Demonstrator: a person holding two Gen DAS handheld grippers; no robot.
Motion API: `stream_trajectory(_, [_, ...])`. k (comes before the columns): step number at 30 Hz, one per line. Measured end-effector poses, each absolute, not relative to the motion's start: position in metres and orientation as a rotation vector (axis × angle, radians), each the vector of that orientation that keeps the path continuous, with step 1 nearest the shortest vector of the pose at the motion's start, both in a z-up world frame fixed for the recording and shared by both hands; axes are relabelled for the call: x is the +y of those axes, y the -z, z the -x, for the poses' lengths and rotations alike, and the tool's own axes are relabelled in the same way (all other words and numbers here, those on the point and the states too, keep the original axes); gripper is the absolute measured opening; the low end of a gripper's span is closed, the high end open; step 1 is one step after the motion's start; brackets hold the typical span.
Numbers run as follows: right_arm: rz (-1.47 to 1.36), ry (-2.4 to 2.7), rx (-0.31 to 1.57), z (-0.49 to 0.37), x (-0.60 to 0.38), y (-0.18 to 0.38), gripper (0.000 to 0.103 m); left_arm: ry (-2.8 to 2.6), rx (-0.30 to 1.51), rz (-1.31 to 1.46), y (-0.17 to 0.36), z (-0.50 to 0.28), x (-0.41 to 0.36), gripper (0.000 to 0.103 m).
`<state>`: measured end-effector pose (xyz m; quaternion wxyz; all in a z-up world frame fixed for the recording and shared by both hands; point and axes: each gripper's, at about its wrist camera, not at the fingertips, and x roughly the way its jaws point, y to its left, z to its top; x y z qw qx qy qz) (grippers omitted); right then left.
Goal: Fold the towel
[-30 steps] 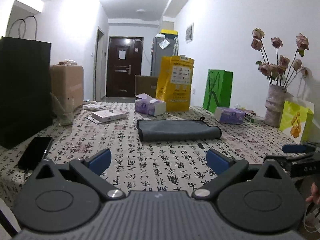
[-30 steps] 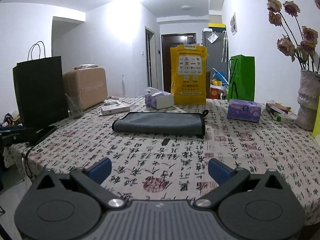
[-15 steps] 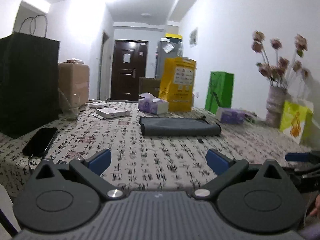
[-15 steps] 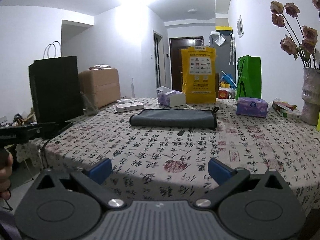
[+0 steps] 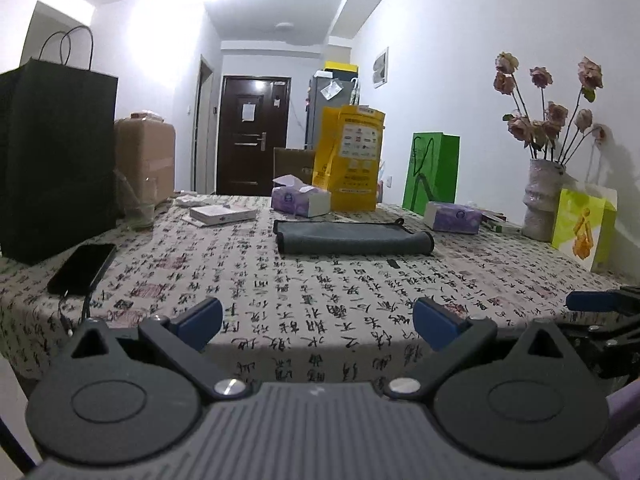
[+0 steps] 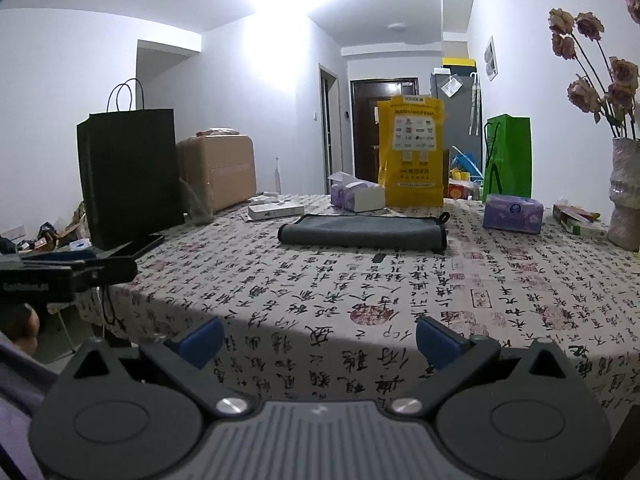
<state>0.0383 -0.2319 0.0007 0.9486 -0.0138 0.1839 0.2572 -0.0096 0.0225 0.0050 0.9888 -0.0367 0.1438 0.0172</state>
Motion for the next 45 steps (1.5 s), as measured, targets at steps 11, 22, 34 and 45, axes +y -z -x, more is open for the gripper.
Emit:
stream_trajectory(11, [0.021,-0.521,0.392,-0.0340,-0.2330,0.0006,0.103,-0.038,0.292,0.075,-0.0031,0.0116,0.0207,0.103])
stream_trajectory(22, [0.014,-0.514,0.400,-0.0366,-0.2336,0.0017,0.103,-0.033,0.288,0.072,-0.0037,0.0122,0.0195,0.103])
stream_trajectory(34, [0.009,-0.519,0.403,-0.0369,-0.2338,0.0019,0.103,-0.031,0.289,0.070,-0.0039,0.0103,0.0209,0.103])
stream_trajectory(45, [0.005,-0.516,0.415,-0.0390,-0.2337,0.0033,0.103,-0.014,0.289,0.062,-0.0027,0.0117,0.0190,0.103])
